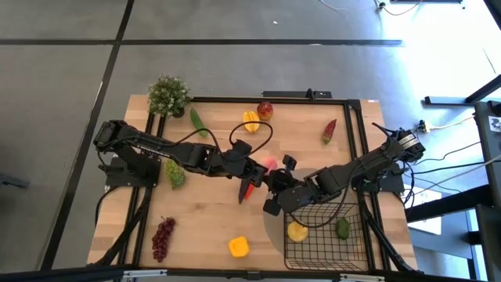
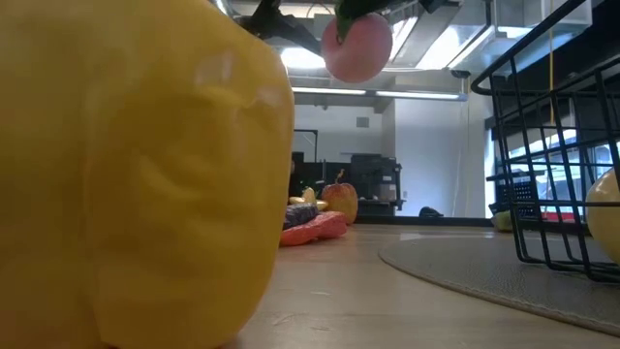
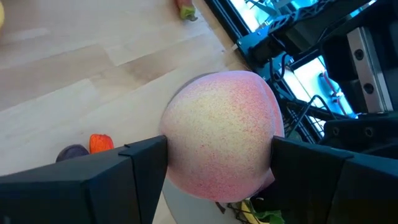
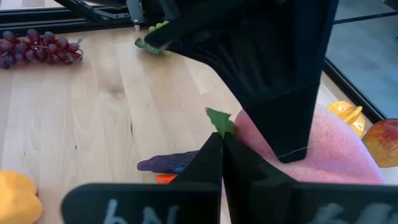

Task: Build produce basket
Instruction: Put the pink peach into the wire basket

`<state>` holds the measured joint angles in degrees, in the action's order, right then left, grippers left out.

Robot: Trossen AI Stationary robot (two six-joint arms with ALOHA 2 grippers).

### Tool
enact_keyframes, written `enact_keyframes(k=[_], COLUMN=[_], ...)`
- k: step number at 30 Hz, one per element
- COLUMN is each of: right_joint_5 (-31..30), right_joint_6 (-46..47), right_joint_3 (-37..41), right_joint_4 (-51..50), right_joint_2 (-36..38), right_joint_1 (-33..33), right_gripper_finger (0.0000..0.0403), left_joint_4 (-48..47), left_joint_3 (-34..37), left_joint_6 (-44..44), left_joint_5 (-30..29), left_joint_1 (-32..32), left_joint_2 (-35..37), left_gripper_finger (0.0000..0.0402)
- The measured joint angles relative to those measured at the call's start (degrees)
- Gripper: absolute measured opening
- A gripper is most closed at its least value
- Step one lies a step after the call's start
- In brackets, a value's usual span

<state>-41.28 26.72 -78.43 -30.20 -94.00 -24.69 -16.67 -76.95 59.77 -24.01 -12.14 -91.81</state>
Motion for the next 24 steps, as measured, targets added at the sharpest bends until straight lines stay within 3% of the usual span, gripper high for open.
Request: enact_keyframes(k=[8,24], right_joint_5=[0.37,0.35], right_joint_6=[-0.02,-0.22], right_joint_3=[0.00,0.00], right_joint_4=[0.00,-0.02], right_joint_2=[0.00,0.00], right_joint_1=[0.00,0.02], right_gripper_finger=[0.0000,0.0000], left_joint_4=[-0.22,-0.28], left_joint_3=[0.00,0.00], left_joint_6=[4.11,4.15], left_joint_5=[0.34,0.37], left_joint_1=[0.02,0.13], left_joint_2=[0.00,0.00], left_gripper_finger=[0.0237,0.0238])
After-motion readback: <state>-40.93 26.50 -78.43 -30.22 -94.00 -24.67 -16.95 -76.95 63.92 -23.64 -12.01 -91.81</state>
